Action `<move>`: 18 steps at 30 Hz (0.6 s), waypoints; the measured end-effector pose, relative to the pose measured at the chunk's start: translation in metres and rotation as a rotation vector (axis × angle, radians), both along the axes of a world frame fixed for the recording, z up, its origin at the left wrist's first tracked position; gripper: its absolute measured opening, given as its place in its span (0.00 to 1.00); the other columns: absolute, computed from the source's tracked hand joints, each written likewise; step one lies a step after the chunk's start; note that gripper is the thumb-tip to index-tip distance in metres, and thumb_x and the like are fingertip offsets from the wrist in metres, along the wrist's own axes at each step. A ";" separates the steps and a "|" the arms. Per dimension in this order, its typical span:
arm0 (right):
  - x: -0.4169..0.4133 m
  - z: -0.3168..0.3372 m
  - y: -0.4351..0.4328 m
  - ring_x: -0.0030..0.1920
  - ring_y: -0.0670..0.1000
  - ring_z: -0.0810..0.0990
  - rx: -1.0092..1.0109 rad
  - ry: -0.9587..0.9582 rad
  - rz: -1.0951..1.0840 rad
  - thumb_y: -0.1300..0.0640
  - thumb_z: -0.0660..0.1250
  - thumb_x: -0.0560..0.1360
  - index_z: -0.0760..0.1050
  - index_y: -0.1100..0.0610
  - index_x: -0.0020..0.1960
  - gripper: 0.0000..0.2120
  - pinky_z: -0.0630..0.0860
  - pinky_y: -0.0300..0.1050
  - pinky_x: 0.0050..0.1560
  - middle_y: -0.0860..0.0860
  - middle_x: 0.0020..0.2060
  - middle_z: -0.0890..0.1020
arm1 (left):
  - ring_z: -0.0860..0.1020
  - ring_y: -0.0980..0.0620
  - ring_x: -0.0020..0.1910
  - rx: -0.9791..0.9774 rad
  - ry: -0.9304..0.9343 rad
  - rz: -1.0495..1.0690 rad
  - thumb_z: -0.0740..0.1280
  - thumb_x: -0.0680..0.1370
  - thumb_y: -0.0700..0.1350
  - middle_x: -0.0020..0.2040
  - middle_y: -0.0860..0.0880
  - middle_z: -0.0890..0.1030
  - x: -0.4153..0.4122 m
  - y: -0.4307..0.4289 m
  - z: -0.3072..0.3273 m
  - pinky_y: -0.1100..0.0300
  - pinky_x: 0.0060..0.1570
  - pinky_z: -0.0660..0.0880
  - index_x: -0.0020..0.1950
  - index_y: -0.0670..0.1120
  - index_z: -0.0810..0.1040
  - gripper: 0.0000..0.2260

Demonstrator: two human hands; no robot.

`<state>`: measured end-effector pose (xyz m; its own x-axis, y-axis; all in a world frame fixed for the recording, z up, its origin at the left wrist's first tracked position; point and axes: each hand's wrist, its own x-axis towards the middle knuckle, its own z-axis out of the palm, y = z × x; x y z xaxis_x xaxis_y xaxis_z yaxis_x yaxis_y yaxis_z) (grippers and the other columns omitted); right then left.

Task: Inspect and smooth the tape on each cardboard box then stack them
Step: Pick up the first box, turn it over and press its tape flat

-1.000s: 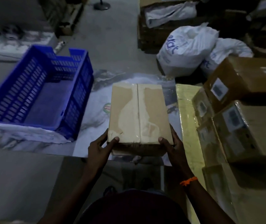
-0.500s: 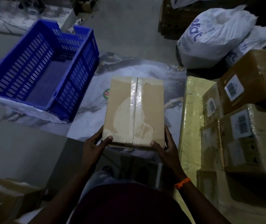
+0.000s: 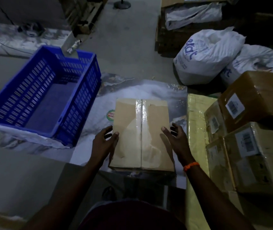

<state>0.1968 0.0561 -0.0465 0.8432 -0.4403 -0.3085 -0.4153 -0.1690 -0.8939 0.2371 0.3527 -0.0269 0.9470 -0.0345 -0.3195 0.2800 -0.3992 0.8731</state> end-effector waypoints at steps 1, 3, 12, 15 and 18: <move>0.013 0.001 -0.001 0.65 0.50 0.77 -0.010 0.024 0.009 0.36 0.76 0.72 0.70 0.52 0.75 0.38 0.76 0.52 0.67 0.49 0.66 0.78 | 0.80 0.56 0.61 -0.012 -0.010 -0.030 0.70 0.80 0.55 0.67 0.52 0.80 0.012 -0.004 0.000 0.54 0.57 0.80 0.73 0.50 0.75 0.22; 0.034 0.000 -0.003 0.65 0.50 0.79 0.004 0.033 0.005 0.28 0.76 0.66 0.70 0.50 0.75 0.45 0.78 0.54 0.67 0.49 0.67 0.79 | 0.79 0.54 0.61 -0.027 -0.002 -0.066 0.70 0.81 0.52 0.66 0.51 0.80 0.035 -0.015 0.003 0.59 0.55 0.78 0.73 0.49 0.74 0.22; 0.043 0.020 0.014 0.59 0.46 0.83 0.102 -0.050 0.024 0.43 0.77 0.74 0.76 0.50 0.71 0.28 0.80 0.50 0.64 0.46 0.59 0.85 | 0.79 0.48 0.63 -0.149 0.103 -0.085 0.72 0.77 0.55 0.65 0.50 0.81 0.063 -0.029 0.007 0.44 0.64 0.78 0.72 0.53 0.74 0.24; 0.036 0.044 0.018 0.61 0.46 0.82 0.074 -0.152 -0.001 0.49 0.76 0.76 0.73 0.50 0.73 0.27 0.80 0.47 0.62 0.45 0.60 0.83 | 0.78 0.54 0.63 -0.202 -0.005 -0.025 0.71 0.79 0.54 0.67 0.54 0.79 0.063 -0.030 0.022 0.52 0.61 0.77 0.74 0.54 0.72 0.24; 0.031 0.071 0.018 0.62 0.45 0.80 0.086 -0.264 -0.033 0.50 0.73 0.79 0.71 0.50 0.73 0.25 0.80 0.46 0.60 0.46 0.63 0.81 | 0.77 0.54 0.65 -0.286 -0.068 -0.002 0.67 0.79 0.64 0.69 0.54 0.78 0.068 -0.025 0.044 0.50 0.63 0.77 0.74 0.56 0.72 0.26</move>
<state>0.2275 0.0746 0.0249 0.8849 -0.4509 -0.1169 -0.1697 -0.0784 -0.9824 0.3046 0.3275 0.0173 0.9657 -0.1160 -0.2321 0.2163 -0.1345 0.9670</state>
